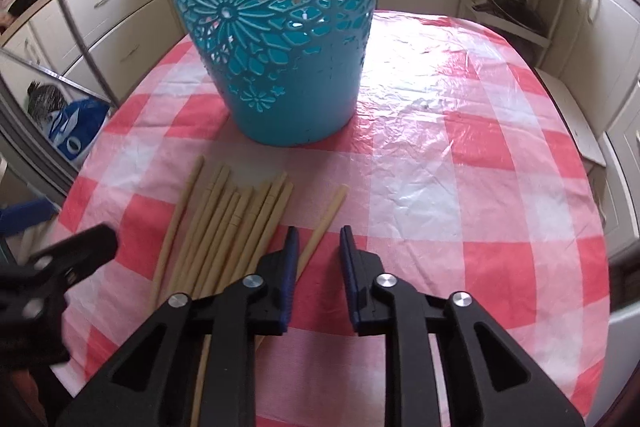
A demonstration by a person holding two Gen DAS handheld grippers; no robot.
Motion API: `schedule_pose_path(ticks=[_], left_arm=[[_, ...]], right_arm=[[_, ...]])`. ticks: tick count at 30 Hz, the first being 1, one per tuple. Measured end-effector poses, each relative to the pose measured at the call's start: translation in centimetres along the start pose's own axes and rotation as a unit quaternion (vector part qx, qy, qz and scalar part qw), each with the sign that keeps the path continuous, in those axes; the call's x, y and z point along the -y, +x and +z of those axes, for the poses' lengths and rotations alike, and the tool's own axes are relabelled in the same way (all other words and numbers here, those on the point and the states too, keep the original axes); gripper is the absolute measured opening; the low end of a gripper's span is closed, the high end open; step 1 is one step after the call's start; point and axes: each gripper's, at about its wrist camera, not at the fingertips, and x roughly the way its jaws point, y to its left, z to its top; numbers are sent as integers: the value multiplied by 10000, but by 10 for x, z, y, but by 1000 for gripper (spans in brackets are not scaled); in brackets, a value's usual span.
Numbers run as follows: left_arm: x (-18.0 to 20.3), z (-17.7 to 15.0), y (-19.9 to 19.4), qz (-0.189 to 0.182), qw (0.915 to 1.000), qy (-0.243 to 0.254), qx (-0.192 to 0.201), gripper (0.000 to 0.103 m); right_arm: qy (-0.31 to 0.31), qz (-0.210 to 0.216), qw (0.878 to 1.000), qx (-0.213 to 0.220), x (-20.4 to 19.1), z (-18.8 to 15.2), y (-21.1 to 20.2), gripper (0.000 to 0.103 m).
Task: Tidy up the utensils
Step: 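Close the left gripper on one wooden stick from the bundle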
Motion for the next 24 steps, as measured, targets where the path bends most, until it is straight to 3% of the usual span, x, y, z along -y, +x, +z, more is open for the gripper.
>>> schedule_pose_path(ticks=[9,14,18,24], left_arm=[[24,18,27,335,9990,283,-14,95],[29,18,37,321,9987,376,-81,81],[30,17,38,9,9992,395,57,67],[29,15,36,-182,9981,559,198,56]], right_arm=[[-232,605,9979,-98,31,-1,-3,10],[-372,507,9980,-110,33,-2,-8,10],[-519,320,9981,-103,24,-1,-6,10],[-529,108,9985,-79,21,1,-3,10]])
